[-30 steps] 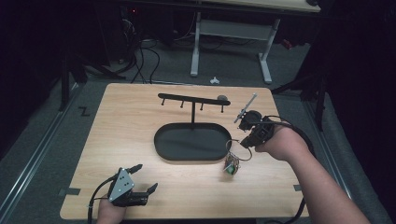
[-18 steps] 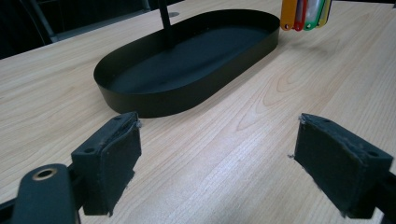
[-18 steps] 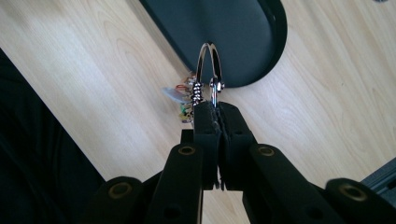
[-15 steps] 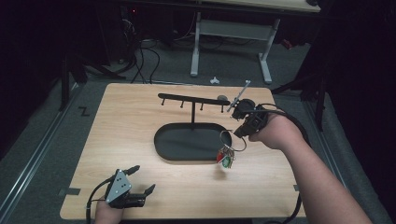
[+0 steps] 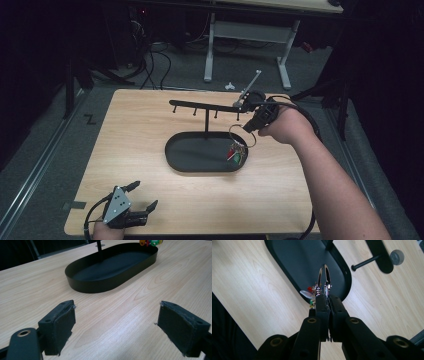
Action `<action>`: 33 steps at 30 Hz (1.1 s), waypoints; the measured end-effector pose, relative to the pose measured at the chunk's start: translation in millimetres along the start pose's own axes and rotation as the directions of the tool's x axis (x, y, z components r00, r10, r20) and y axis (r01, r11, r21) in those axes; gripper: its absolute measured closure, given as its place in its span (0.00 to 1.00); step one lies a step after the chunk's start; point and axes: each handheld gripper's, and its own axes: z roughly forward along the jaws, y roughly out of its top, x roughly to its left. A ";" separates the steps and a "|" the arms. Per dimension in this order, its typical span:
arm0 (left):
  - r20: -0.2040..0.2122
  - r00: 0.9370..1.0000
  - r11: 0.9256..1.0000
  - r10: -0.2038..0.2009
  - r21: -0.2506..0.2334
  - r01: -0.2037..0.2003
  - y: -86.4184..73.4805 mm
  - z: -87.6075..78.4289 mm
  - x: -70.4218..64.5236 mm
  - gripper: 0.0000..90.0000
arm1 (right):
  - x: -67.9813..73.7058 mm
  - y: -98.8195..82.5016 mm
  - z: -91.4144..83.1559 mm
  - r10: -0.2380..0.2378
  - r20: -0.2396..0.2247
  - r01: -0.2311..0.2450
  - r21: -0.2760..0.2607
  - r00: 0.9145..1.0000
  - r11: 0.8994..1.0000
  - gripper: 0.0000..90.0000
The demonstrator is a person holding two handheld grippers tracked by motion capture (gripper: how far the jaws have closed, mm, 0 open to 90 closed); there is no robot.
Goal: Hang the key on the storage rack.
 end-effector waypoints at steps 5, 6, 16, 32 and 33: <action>-0.015 1.000 1.000 -0.004 0.005 0.004 -2.4 -5.4 0.4 0.17 | -4.4 7.7 -0.8 0.004 -0.008 -0.004 -0.008 1.000 1.000 0.97; -0.015 1.000 1.000 -0.004 0.005 0.004 -2.4 -5.4 0.4 0.17 | -4.4 7.7 -0.8 0.004 -0.008 -0.004 -0.008 1.000 1.000 0.97; -0.026 1.000 1.000 -0.001 0.007 0.002 -3.6 -7.8 1.1 0.17 | -21.5 19.9 8.1 0.020 0.003 -0.020 0.000 1.000 1.000 0.97; -0.027 1.000 1.000 -0.010 -0.001 0.010 -4.0 -8.9 2.6 0.17 | -41.7 30.3 23.5 0.068 -0.004 -0.068 0.007 0.998 0.998 0.97; -0.026 1.000 1.000 -0.009 -0.001 0.009 -4.0 -8.9 2.5 0.17 | -42.2 30.5 22.9 0.069 0.002 -0.069 0.012 0.998 0.998 0.97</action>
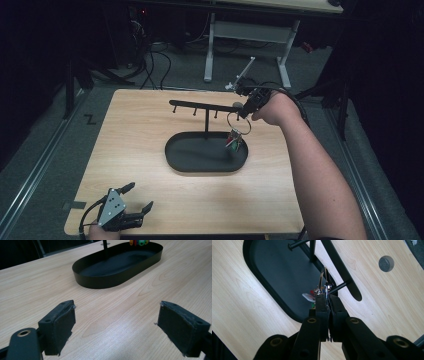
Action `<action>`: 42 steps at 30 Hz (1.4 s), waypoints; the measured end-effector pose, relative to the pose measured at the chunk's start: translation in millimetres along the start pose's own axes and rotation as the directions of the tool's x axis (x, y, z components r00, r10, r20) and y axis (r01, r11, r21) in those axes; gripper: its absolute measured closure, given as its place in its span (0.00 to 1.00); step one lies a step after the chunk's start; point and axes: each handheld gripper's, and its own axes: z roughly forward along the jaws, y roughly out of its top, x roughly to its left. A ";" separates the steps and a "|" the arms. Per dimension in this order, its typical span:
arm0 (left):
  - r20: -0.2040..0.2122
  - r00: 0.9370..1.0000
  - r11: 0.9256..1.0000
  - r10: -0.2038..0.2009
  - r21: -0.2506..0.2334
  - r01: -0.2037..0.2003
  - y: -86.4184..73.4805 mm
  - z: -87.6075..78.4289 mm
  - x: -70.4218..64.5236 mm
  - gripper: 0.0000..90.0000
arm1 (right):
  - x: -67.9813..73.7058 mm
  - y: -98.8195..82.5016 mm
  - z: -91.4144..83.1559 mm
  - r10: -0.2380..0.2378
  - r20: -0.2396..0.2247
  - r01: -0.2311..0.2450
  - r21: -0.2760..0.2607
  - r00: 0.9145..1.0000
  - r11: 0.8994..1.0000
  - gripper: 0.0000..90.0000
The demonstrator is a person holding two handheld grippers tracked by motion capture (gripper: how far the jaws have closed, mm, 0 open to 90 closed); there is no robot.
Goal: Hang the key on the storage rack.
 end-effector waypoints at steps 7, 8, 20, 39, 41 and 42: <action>0.002 1.000 1.000 0.003 0.001 -0.003 0.1 1.7 -0.8 0.17 | -9.4 -5.7 0.5 0.026 0.001 -0.026 -0.006 1.000 1.000 0.97; 0.008 1.000 1.000 0.008 0.010 -0.008 0.6 1.2 -0.8 0.17 | -10.8 -7.0 1.3 0.040 -0.008 -0.040 -0.017 0.999 0.999 0.97; 0.007 1.000 1.000 0.002 0.005 -0.002 0.0 2.6 -0.8 0.17 | -14.3 -5.6 15.6 0.055 -0.032 -0.055 -0.025 0.998 0.998 0.97; 0.017 1.000 1.000 0.011 0.015 -0.011 0.8 5.1 -1.9 0.17 | -3.2 -26.0 10.6 0.118 0.012 -0.113 -0.188 0.993 0.976 0.50; 0.015 1.000 1.000 0.007 0.006 -0.007 0.8 5.6 -2.1 0.17 | -1.1 -32.3 10.6 0.134 -0.003 -0.132 -0.211 0.991 0.969 0.47; 0.016 1.000 1.000 0.007 0.008 -0.007 1.0 5.7 -1.9 0.17 | -0.5 -36.0 11.5 0.131 -0.003 -0.128 -0.222 0.991 0.967 0.44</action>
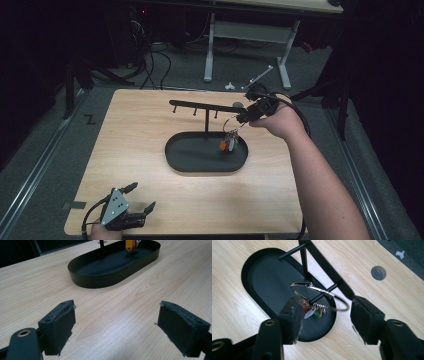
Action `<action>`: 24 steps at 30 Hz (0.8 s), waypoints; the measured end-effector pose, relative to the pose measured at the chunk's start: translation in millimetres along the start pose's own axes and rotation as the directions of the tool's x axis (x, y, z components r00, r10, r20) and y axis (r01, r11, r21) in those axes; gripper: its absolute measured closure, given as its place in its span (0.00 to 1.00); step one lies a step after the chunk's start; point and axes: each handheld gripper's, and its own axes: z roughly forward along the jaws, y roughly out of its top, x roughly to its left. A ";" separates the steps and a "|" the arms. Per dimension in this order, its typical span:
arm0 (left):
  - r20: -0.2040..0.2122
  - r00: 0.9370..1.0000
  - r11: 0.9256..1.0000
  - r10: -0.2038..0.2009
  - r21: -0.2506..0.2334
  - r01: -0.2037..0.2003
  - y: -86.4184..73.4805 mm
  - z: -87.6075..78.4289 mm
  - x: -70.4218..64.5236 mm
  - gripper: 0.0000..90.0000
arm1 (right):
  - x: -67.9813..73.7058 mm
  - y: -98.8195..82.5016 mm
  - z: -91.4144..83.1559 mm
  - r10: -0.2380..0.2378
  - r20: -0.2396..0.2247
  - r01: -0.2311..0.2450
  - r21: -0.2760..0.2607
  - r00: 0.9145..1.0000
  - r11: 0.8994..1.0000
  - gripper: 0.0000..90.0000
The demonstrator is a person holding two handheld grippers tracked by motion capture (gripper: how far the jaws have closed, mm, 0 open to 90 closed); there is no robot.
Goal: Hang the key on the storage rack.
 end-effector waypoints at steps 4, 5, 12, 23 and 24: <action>0.006 1.000 1.000 -0.001 0.004 0.001 0.8 1.8 0.8 0.17 | 0.7 -8.5 0.3 0.004 -0.002 -0.004 -0.020 1.000 1.000 0.40; 0.008 1.000 1.000 0.002 0.003 -0.002 1.5 3.7 0.2 0.17 | 0.5 -17.0 1.0 0.024 0.001 -0.024 -0.034 1.000 0.999 0.36; 0.021 1.000 1.000 0.013 -0.001 -0.013 4.2 8.0 -1.5 0.17 | 6.4 -45.0 8.7 0.036 0.030 -0.033 -0.095 0.999 0.995 0.28; 0.042 0.999 1.000 0.024 -0.018 -0.023 9.3 16.7 -3.2 0.17 | 31.1 -105.3 38.4 0.059 0.155 -0.031 -0.178 0.986 0.984 0.16; 0.042 0.999 1.000 0.023 -0.020 -0.022 9.6 17.5 -3.0 0.17 | 32.9 -109.8 41.0 0.061 0.159 -0.031 -0.184 0.985 0.982 0.16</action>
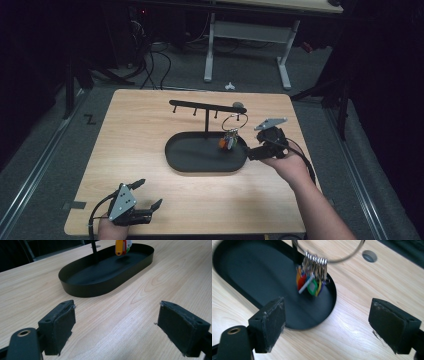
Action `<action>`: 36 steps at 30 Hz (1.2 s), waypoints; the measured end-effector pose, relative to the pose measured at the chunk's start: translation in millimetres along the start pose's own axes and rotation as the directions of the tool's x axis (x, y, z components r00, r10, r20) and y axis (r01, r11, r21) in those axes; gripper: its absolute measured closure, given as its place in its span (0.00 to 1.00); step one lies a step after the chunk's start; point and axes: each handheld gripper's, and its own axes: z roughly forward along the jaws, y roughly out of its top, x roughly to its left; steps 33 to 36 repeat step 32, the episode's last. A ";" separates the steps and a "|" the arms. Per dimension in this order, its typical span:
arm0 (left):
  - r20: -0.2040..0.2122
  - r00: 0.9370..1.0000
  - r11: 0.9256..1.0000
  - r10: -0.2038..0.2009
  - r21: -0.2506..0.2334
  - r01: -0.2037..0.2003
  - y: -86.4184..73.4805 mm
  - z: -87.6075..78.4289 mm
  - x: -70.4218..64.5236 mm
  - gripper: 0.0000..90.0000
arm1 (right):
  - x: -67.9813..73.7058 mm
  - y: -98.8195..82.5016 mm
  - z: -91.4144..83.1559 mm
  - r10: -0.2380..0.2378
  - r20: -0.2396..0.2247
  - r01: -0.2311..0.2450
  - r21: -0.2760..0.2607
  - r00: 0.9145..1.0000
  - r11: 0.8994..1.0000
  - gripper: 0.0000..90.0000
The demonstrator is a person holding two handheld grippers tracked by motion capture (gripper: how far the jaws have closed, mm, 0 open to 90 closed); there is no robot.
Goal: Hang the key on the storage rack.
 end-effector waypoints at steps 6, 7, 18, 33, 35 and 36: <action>0.003 1.000 1.000 -0.001 -0.002 0.001 1.3 3.9 0.2 0.17 | 11.9 -46.5 12.3 0.086 -0.048 -0.090 -0.073 0.995 0.993 0.10; 0.006 1.000 1.000 0.000 -0.001 0.000 1.5 4.8 0.1 0.17 | 12.8 -52.1 13.6 0.095 -0.044 -0.099 -0.078 0.994 0.992 0.09; 0.008 1.000 1.000 0.009 0.003 -0.009 2.7 8.1 -1.6 0.17 | 26.6 -138.5 25.5 0.276 -0.110 -0.292 -0.189 0.955 0.937 0.09; 0.012 1.000 1.000 0.019 0.013 -0.019 3.3 7.4 -4.0 0.17 | 34.0 -161.3 26.9 0.283 -0.062 -0.290 -0.231 0.957 0.929 0.11; 0.012 1.000 1.000 0.019 0.013 -0.019 3.3 7.4 -4.0 0.17 | 34.0 -161.3 26.9 0.283 -0.062 -0.290 -0.231 0.957 0.929 0.11; 0.012 1.000 1.000 0.019 0.013 -0.019 3.3 7.4 -4.0 0.17 | 34.0 -161.3 26.9 0.283 -0.062 -0.290 -0.231 0.957 0.929 0.11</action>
